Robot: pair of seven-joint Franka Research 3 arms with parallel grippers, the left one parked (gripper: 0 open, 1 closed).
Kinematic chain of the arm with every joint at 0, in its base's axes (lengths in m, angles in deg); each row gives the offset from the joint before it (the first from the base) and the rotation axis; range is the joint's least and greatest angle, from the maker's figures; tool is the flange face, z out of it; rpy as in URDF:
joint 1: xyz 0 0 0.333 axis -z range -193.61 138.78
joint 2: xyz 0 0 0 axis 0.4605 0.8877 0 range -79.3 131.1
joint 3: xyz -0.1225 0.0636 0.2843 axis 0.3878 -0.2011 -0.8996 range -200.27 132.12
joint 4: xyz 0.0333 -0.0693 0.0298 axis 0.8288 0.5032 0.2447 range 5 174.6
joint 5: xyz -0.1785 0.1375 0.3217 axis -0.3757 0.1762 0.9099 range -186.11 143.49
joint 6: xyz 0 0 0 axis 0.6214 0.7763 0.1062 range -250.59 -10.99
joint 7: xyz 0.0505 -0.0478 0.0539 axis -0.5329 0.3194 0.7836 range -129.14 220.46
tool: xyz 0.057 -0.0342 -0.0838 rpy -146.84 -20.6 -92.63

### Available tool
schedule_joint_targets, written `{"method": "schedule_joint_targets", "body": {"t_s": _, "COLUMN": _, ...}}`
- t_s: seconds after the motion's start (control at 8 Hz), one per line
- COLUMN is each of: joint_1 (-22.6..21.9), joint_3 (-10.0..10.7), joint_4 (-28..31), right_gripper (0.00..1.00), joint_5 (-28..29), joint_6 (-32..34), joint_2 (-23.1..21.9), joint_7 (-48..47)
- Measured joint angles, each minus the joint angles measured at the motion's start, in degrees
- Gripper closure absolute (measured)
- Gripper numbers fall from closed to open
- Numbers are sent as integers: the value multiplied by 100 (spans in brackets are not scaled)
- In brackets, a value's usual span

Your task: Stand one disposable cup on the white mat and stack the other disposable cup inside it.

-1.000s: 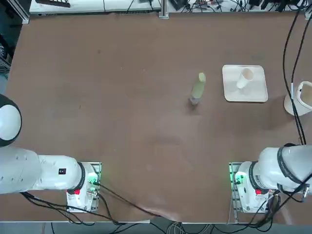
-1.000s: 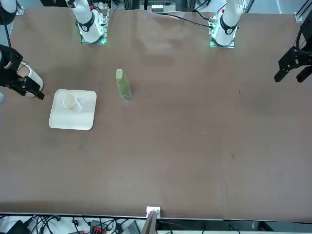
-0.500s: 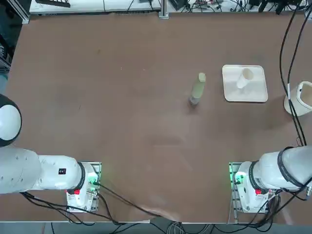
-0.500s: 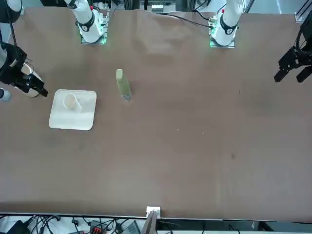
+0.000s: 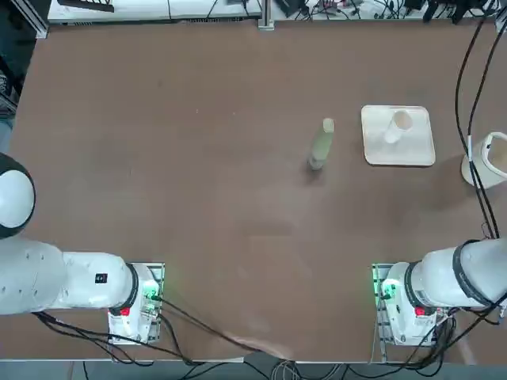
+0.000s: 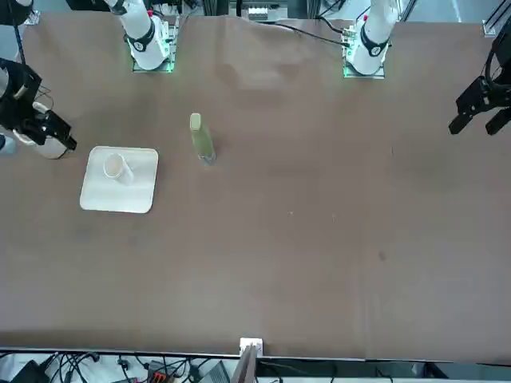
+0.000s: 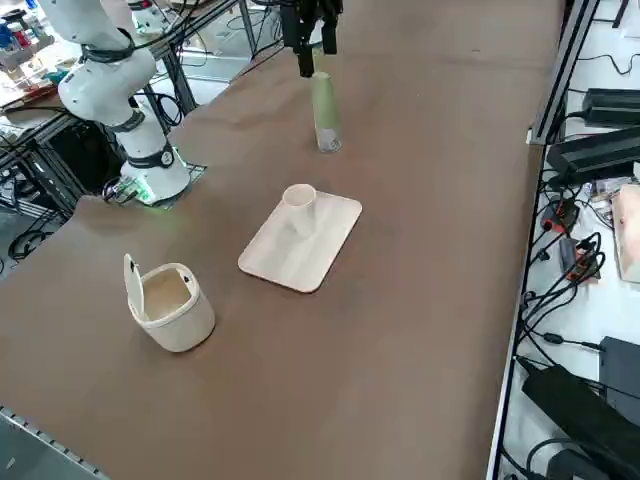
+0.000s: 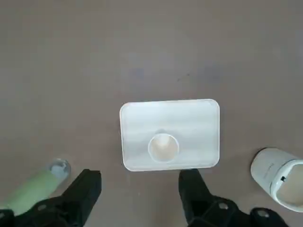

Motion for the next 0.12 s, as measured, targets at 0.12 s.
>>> {"method": "schedule_joint_targets", "body": {"t_s": 0.12, "joint_1": -3, "joint_3": 10, "joint_4": 1, "right_gripper": 0, "joint_5": 0, "joint_6": 71, "joint_2": -16, "joint_7": 190}}
